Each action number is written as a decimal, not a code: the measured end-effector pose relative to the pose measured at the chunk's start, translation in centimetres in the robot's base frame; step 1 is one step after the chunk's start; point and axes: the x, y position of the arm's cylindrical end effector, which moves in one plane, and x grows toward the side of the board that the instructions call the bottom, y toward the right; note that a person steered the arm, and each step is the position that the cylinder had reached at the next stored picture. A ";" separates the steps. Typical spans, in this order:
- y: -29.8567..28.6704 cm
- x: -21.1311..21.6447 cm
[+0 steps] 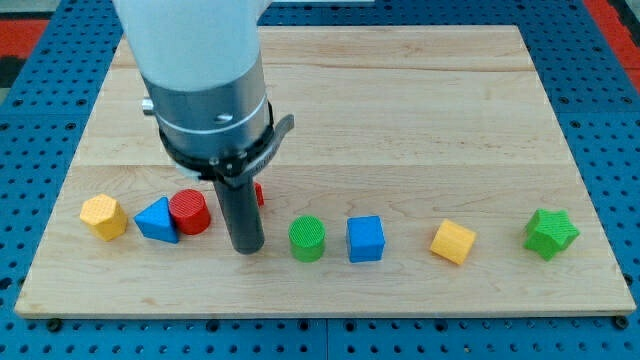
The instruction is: Move red circle close to the red star
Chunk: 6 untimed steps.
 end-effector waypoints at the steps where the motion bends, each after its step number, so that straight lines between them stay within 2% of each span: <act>1: -5.5 0.8; 2: -9.5 -2.0; 3: -8.6 -4.3; 4: -4.7 -4.3; 6: -5.6 0.8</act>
